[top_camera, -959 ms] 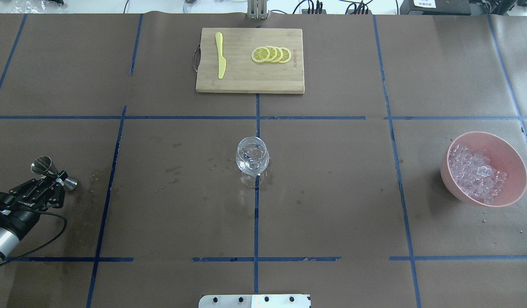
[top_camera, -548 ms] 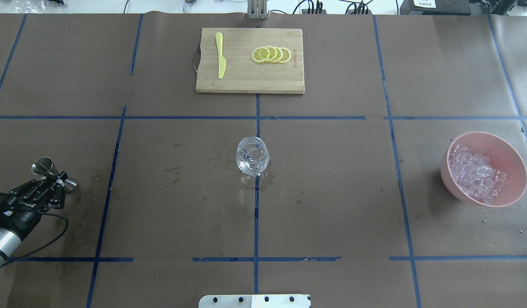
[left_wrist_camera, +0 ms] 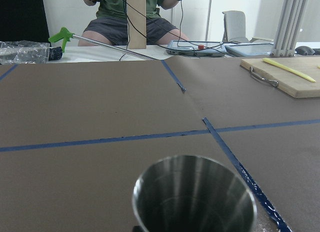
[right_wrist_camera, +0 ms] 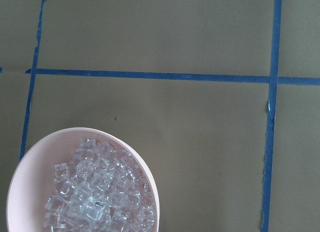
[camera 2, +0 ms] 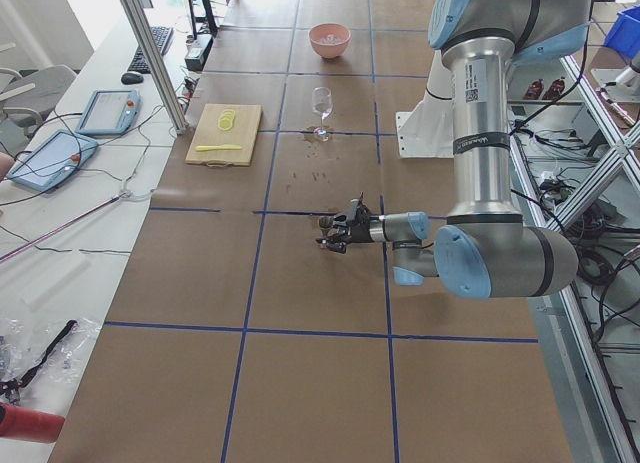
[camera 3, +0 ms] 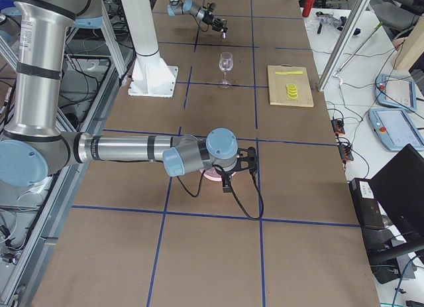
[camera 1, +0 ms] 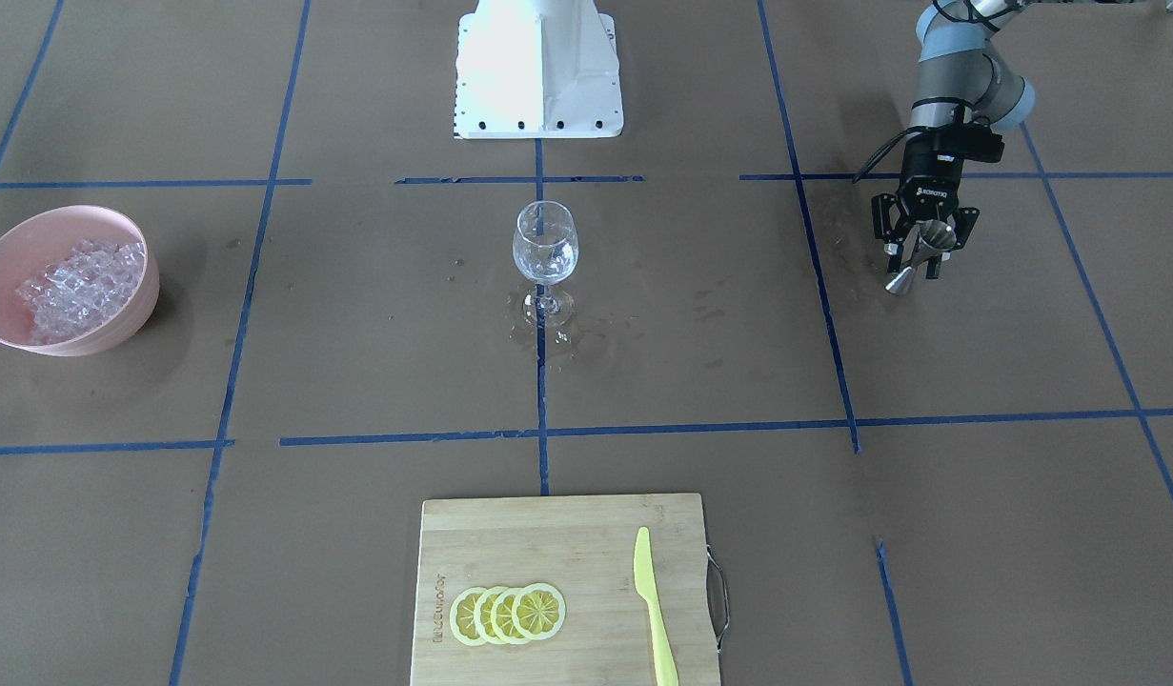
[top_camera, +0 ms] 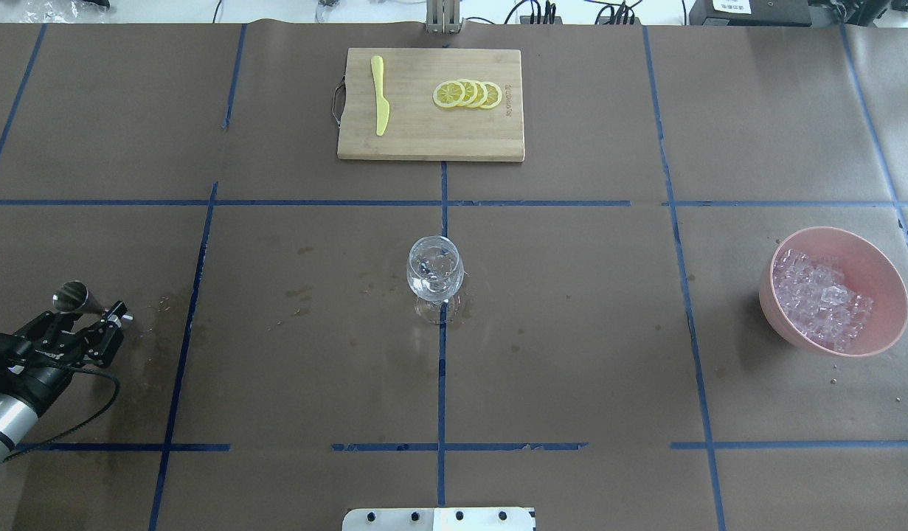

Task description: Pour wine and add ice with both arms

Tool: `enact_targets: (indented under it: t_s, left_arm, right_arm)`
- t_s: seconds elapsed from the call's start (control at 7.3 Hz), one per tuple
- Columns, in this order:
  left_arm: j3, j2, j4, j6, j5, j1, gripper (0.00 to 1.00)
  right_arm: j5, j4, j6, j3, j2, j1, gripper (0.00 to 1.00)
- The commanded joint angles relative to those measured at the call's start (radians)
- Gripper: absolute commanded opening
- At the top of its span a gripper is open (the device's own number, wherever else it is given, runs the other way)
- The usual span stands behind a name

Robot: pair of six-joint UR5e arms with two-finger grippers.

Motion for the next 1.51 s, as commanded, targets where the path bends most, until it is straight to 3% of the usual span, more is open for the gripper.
enact_targets:
  t_s: [0.0, 0.14, 0.41, 0.55, 0.82, 0.96, 1.1, 1.37]
  left_arm:
    - [-0.002, 0.003, -0.001, 0.008, -0.012, 0.005, 0.65]
    - [-0.007, 0.012, -0.002, 0.008, -0.070, 0.006, 0.64]
    - [-0.141, 0.127, 0.001, 0.057, -0.202, 0.005, 0.61]
    - [-0.160, 0.156, 0.007, 0.057, -0.270, 0.003, 0.63]
    - [-0.201, 0.233, 0.045, 0.059, -0.366, -0.003, 0.92]
    - [-0.206, 0.274, 0.047, 0.060, -0.438, -0.008, 0.99]
    - [-0.209, 0.317, 0.046, 0.133, -0.529, -0.032, 0.99]
    - [-0.197, 0.337, 0.044, 0.377, -0.784, -0.253, 0.99]
  right_arm:
    - [0.000, 0.000, 0.000, 0.000, 0.000, 0.001, 1.00]
    - [0.000, 0.000, 0.002, 0.000, 0.000, 0.000, 1.00]
    - [-0.002, 0.002, 0.031, 0.011, 0.000, 0.000, 1.00]
    - [-0.002, 0.002, 0.044, 0.014, 0.001, 0.000, 1.00]
    - [-0.003, 0.000, 0.054, 0.018, 0.001, 0.000, 1.00]
    - [-0.012, 0.002, 0.058, 0.020, 0.002, 0.000, 1.00]
    - [-0.021, 0.002, 0.072, 0.029, 0.008, -0.011, 1.00]
    - [-0.082, 0.041, 0.293, 0.098, 0.009, -0.113, 1.00]
